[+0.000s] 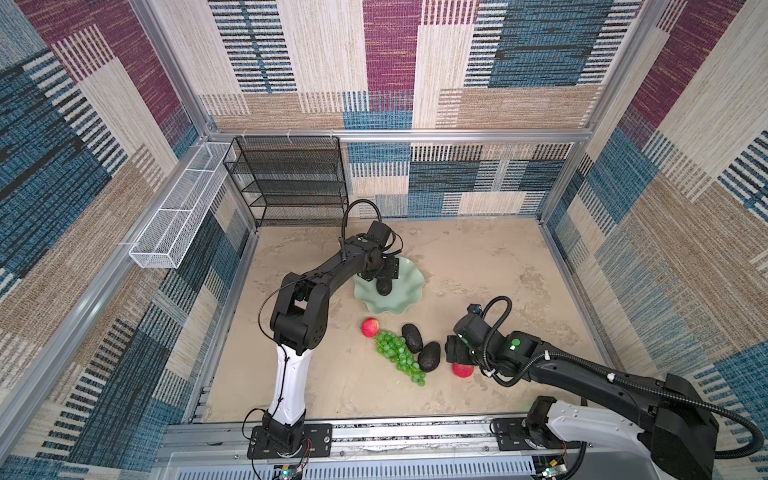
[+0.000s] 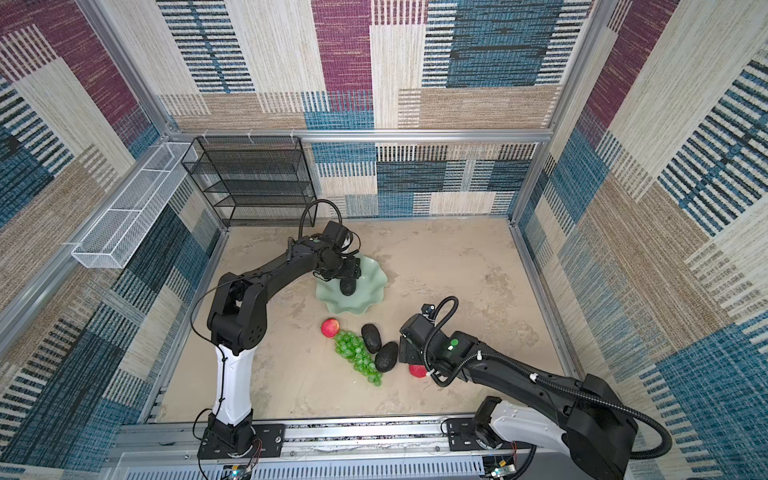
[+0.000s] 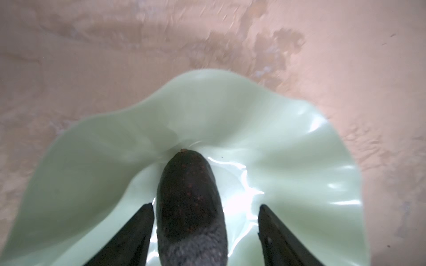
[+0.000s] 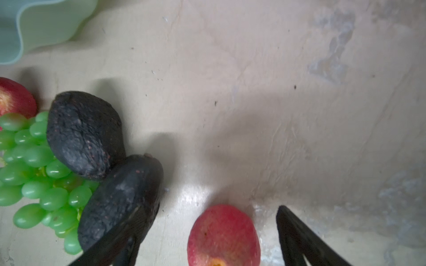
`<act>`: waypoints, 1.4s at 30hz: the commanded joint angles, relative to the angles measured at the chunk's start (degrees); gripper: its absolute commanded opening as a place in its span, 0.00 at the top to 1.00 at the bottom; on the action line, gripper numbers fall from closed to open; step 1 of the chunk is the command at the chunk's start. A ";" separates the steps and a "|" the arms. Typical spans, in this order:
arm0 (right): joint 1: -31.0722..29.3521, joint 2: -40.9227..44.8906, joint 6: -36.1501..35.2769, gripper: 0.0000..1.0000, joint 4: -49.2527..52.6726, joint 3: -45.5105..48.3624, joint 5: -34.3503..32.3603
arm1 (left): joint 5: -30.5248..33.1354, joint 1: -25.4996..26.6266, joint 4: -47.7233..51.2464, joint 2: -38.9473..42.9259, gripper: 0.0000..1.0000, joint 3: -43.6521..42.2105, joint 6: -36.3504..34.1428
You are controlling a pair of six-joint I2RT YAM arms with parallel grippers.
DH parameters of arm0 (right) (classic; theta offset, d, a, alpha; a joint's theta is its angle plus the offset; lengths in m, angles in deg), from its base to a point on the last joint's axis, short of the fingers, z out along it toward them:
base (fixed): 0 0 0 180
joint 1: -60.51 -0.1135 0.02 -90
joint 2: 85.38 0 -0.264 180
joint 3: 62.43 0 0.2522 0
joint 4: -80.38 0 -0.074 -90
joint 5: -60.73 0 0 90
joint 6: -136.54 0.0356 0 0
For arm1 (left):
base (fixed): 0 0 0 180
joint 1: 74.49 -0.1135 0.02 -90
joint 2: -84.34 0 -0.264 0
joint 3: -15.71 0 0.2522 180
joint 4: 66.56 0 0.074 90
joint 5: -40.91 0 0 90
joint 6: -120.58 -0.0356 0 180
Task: Place and organize the fake fruits in the fruit bowl
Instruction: 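Release the avocado into the bowl with left gripper while right grasps red apple, then carry the red apple into the bowl with the right gripper and release it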
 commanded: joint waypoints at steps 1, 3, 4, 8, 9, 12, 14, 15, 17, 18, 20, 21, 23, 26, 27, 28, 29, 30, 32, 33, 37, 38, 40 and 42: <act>-1.36 1.11 6.26 0.12 2.08 2.47 0.43 | 2.53 -0.74 -6.73 6.88 0.25 -3.32 2.52; -1.37 1.57 6.51 0.14 0.00 4.18 0.31 | 4.74 -1.06 -11.64 12.92 0.25 -7.87 3.31; -1.37 1.46 6.53 0.15 -1.13 4.70 0.09 | 6.25 -1.12 -14.03 15.55 0.24 -10.36 3.50; -1.38 -0.68 6.38 0.26 -7.27 7.07 1.57 | 12.32 -1.52 -21.98 28.67 0.21 -21.52 3.63; -1.37 -1.24 6.38 0.29 -8.53 7.50 2.08 | 13.58 -1.62 -22.79 31.10 0.21 -23.68 3.69; -1.37 -1.04 5.88 0.39 -9.39 7.41 1.24 | 18.19 -2.03 -24.22 39.06 0.21 -31.07 4.29; -1.37 0.25 4.58 0.43 -7.74 5.65 -0.98 | 20.16 -2.39 -24.95 43.64 0.20 -36.35 5.13; -1.29 0.93 3.44 0.44 -6.72 4.20 -2.61 | 20.74 -2.56 -25.47 45.89 0.20 -39.12 5.57; -0.65 1.23 0.33 0.44 -5.38 0.36 -5.89 | 21.20 -2.79 -25.59 49.20 0.20 -43.66 6.25; 0.31 0.83 -2.22 0.44 -5.74 -2.02 -6.71 | 21.32 -2.94 -24.68 50.50 0.19 -45.43 6.76; 2.69 -1.18 -7.52 0.45 -8.78 -6.28 -6.95 | 21.36 -3.06 -22.18 52.34 0.19 -47.93 7.99; 3.86 -2.80 -10.49 0.45 -11.68 -8.51 -6.86 | 21.13 -3.08 -21.04 53.10 0.19 -49.13 8.58; 5.61 -6.90 -16.02 0.45 -17.83 -12.52 -7.32 | 20.21 -3.13 -19.25 54.98 0.19 -51.85 10.14; 7.48 -16.10 -24.08 0.45 -25.04 -20.86 -5.68 | 17.87 -3.13 -17.58 58.11 0.19 -55.37 12.40; 7.72 -18.69 -26.21 0.45 -26.75 -23.25 -4.89 | 16.92 -3.17 -17.21 59.37 0.19 -56.52 13.10; 8.14 -21.33 -27.74 0.45 -27.98 -25.36 -3.94 | 15.99 -3.15 -17.08 60.49 0.19 -57.43 13.50; 8.58 -24.17 -29.28 0.45 -29.10 -27.56 -2.41 | 15.06 -3.12 -16.67 61.69 0.19 -58.46 14.10; 9.04 -26.73 -30.30 0.45 -30.04 -29.34 -0.97 | 14.33 -3.12 -16.46 62.76 0.19 -59.38 14.69; 9.86 -32.16 -32.74 0.45 -31.55 -32.86 1.27 | 12.51 -3.14 -16.46 64.99 0.19 -61.53 15.46; 10.04 -34.52 -33.45 0.45 -31.72 -34.47 2.01 | 11.88 -3.13 -16.03 65.72 0.19 -62.36 15.89; 10.30 -43.37 -35.45 0.45 -31.89 -40.10 4.46 | 8.52 -3.12 -15.66 68.30 0.19 -65.59 17.84; 10.32 -44.62 -35.50 0.45 -31.96 -40.72 4.66 | 7.70 -3.04 -15.68 68.69 0.19 -66.22 18.32; 10.32 -47.17 -35.63 0.45 -32.33 -41.51 4.67 | 6.64 -3.04 -15.58 69.03 0.19 -67.04 18.88; 10.40 -48.95 -35.55 0.44 -32.50 -42.03 4.79 | 6.39 -3.03 -15.01 68.97 0.20 -67.18 18.98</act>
